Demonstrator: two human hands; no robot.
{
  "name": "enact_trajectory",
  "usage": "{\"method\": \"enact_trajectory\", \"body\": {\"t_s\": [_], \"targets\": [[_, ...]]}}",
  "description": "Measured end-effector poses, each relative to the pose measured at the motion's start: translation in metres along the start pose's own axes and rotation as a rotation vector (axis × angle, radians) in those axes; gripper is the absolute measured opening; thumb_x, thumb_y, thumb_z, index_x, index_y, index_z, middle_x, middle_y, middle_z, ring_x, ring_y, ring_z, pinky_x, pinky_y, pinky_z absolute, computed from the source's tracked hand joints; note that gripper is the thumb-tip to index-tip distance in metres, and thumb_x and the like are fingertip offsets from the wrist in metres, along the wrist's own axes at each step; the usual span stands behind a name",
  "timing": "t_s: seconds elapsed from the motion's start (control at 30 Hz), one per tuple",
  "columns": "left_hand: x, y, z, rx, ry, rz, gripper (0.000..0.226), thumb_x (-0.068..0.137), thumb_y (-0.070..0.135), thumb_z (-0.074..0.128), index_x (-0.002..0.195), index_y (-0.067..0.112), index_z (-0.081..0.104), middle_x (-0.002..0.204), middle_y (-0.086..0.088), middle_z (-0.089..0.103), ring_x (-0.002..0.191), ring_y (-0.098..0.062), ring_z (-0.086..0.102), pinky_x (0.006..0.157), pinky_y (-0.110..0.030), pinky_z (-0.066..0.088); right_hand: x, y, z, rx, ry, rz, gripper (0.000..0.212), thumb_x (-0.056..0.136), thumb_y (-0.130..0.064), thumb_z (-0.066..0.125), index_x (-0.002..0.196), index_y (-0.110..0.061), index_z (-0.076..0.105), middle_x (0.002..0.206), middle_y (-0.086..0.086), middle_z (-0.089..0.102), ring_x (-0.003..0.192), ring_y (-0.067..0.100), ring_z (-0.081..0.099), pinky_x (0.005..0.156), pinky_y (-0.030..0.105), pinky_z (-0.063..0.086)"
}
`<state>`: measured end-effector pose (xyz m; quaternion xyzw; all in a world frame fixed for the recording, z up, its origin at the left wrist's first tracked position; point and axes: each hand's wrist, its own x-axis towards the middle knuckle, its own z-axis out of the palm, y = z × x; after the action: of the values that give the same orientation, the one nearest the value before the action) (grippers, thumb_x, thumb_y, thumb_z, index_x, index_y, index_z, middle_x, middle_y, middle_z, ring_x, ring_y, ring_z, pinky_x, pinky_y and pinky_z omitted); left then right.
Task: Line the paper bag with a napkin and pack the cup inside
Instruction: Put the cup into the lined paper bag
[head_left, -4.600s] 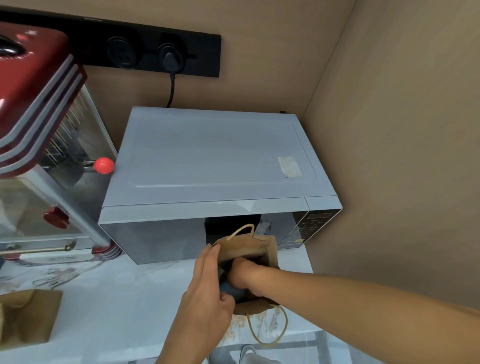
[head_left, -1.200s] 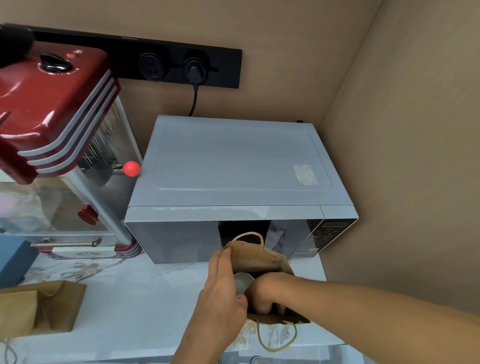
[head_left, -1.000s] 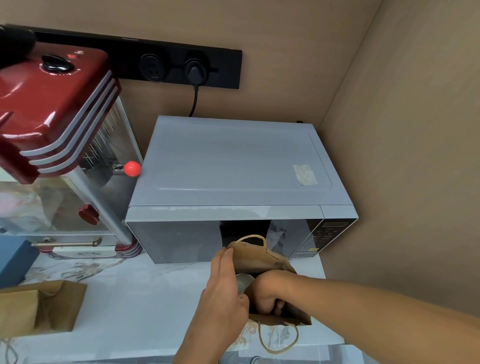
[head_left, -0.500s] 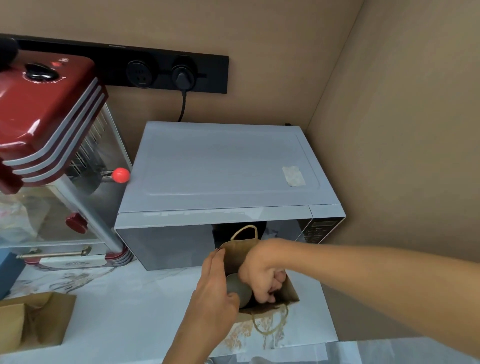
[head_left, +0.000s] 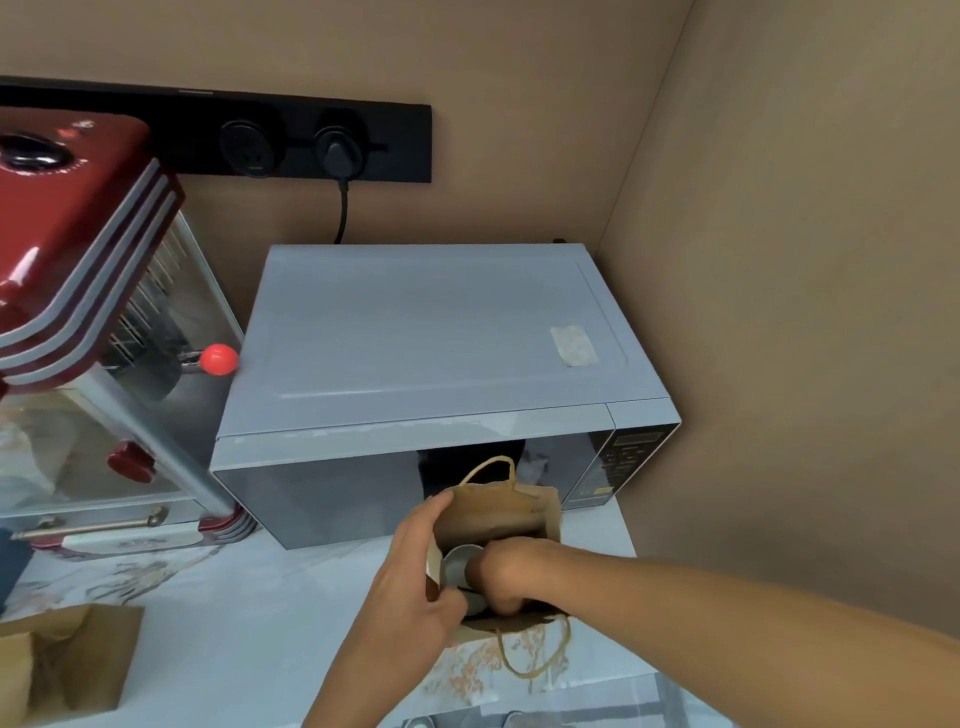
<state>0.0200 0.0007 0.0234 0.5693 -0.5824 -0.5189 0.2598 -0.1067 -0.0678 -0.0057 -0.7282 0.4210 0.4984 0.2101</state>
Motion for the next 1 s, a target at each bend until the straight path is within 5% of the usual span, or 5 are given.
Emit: {"method": "enact_trajectory", "body": {"t_s": [0.27, 0.47, 0.7, 0.8, 1.0], "targets": [[0.0, 0.001, -0.004, -0.106, 0.005, 0.029, 0.079, 0.082, 0.029, 0.067, 0.128, 0.072, 0.02, 0.133, 0.042, 0.028, 0.104, 0.002, 0.056, 0.08, -0.037, 0.061, -0.005, 0.007, 0.003, 0.193, 0.132, 0.049, 0.034, 0.091, -0.005, 0.057, 0.125, -0.005, 0.058, 0.125, 0.017, 0.06, 0.105, 0.031, 0.062, 0.081, 0.038, 0.049], [-0.001, -0.001, -0.011, -0.225, 0.03, 0.037, 0.067, 0.076, 0.062, 0.061, 0.126, 0.074, 0.018, 0.126, 0.056, 0.028, 0.108, 0.01, 0.054, 0.074, -0.028, 0.059, -0.05, 0.014, -0.023, 0.295, 0.218, -0.13, 0.024, 0.091, 0.0, 0.052, 0.114, -0.001, 0.059, 0.099, 0.018, 0.064, 0.072, 0.027, 0.056, 0.064, 0.036, 0.051], [-0.002, -0.028, -0.025, -0.021, 0.137, -0.03, 0.04, 0.09, -0.004, 0.053, 0.098, 0.035, 0.052, 0.144, 0.014, 0.039, 0.081, -0.013, 0.067, 0.065, -0.028, 0.062, -0.145, 0.083, -0.005, 0.883, 0.793, -0.345, 0.029, 0.094, -0.008, 0.046, 0.093, -0.025, 0.07, 0.07, -0.01, 0.065, 0.061, -0.003, 0.058, 0.058, 0.009, 0.048], [-0.003, -0.033, -0.023, 0.052, 0.076, -0.028, 0.047, 0.079, 0.004, 0.072, 0.095, 0.043, 0.051, 0.146, 0.023, 0.029, 0.078, -0.013, 0.065, 0.066, -0.018, 0.058, -0.133, 0.101, 0.061, 1.214, 0.96, -0.169, 0.033, 0.091, -0.001, 0.053, 0.082, -0.031, 0.066, 0.065, -0.009, 0.064, 0.056, 0.007, 0.054, 0.059, 0.026, 0.052], [0.005, -0.03, -0.002, 0.077, -0.017, -0.016, 0.054, 0.061, 0.037, 0.081, 0.107, 0.042, 0.054, 0.129, 0.059, 0.008, 0.059, -0.017, 0.056, 0.057, -0.017, 0.053, -0.062, 0.069, 0.115, 1.373, 0.816, -0.31, 0.025, 0.075, -0.012, 0.073, 0.087, -0.033, 0.067, 0.137, -0.048, 0.022, 0.047, 0.013, 0.044, 0.048, 0.019, 0.045]]}}
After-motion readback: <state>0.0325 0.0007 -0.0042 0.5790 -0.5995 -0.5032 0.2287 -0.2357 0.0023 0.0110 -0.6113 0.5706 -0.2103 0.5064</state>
